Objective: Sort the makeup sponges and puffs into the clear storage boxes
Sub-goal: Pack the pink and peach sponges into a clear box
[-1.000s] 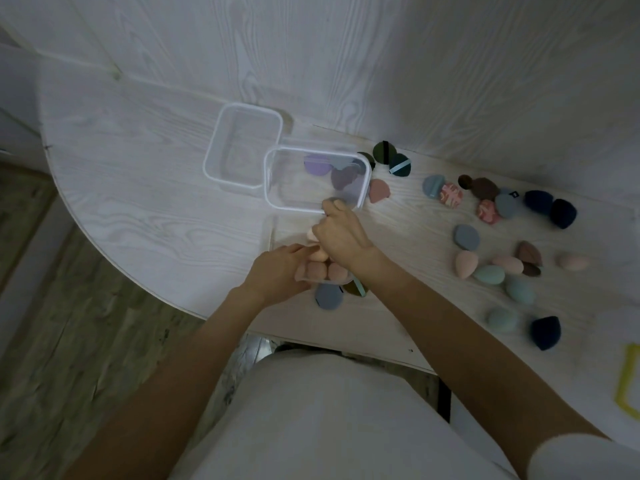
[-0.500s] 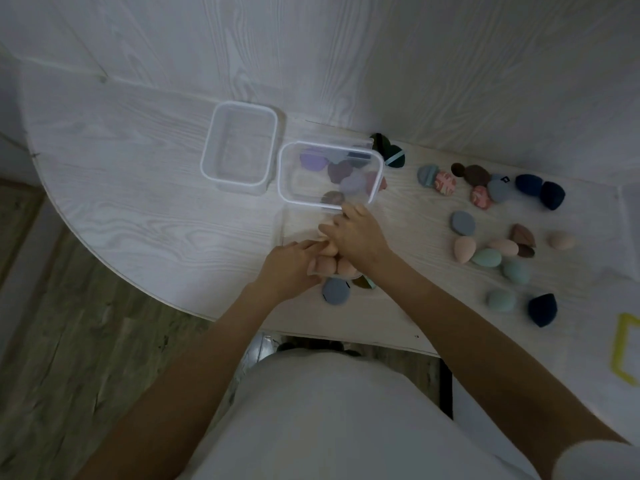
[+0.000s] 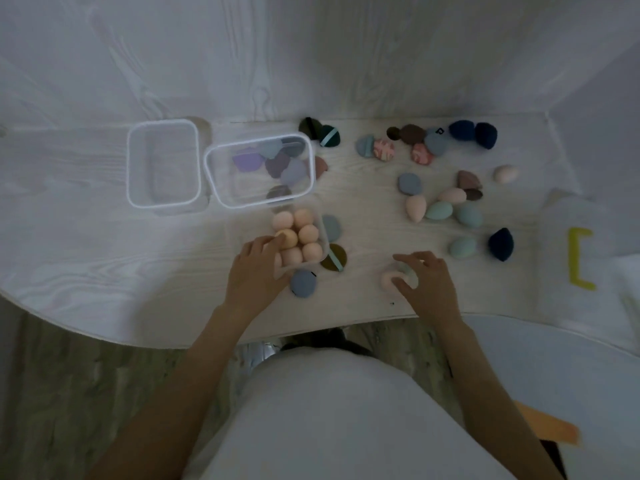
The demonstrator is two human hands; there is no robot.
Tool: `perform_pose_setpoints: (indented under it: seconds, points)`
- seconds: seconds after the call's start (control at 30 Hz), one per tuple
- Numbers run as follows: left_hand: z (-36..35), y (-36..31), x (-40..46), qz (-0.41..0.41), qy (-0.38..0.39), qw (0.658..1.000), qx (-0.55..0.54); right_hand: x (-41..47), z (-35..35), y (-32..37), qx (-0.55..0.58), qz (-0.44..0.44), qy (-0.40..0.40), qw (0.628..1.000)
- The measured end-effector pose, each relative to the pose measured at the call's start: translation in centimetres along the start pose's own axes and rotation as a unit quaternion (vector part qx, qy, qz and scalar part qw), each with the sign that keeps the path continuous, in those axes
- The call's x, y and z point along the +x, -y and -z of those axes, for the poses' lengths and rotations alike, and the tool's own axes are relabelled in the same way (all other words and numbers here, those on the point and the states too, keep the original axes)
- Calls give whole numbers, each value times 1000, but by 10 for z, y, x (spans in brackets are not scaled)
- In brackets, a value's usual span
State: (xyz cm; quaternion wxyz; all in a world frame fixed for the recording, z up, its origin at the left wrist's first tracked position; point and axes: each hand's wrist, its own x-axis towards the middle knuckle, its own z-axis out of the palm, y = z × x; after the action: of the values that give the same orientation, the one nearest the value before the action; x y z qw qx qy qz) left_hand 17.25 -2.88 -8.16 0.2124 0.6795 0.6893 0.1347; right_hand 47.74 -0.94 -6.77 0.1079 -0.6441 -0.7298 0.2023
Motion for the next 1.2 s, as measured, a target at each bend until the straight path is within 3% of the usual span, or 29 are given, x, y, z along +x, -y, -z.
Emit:
perform_pose_setpoints:
  seconds: [0.13, 0.23, 0.3, 0.37, 0.53, 0.67, 0.87, 1.0, 1.1, 1.2]
  points:
    - [8, -16, -4, -5, -49, 998, -29, -7, -10, -7, -50, 9, 54, 997]
    - [10, -45, 10, -124, -124, 983, -59, -2, -11, -11, -44, 3, 32, 999]
    - [5, -72, 33, -210, -112, 967, -92, 3, -9, -14, -20, 1, 17, 1000]
    - [-9, -107, 62, -242, -55, 962, -114, 11, -5, -22, -4, 1, 2, 1000]
    - [-57, -171, 136, -160, 109, 979, -68, 39, 7, -34, 26, 11, -11, 1000]
    - [-79, -196, 169, -164, 164, 971, 56, 46, 11, -53, 38, 34, 12, 999]
    - [-80, -184, 164, -144, 85, 983, 75, 41, 7, -56, 19, 55, 20, 998]
    - [-50, -165, 129, -114, -27, 984, -130, 41, 8, -48, -7, 75, 3, 997]
    - [-10, -145, 83, -25, -84, 955, -285, 41, 3, -40, -24, 103, -21, 994]
    - [19, -104, 40, 80, -117, 928, -344, 45, -4, -28, -25, 143, -38, 989]
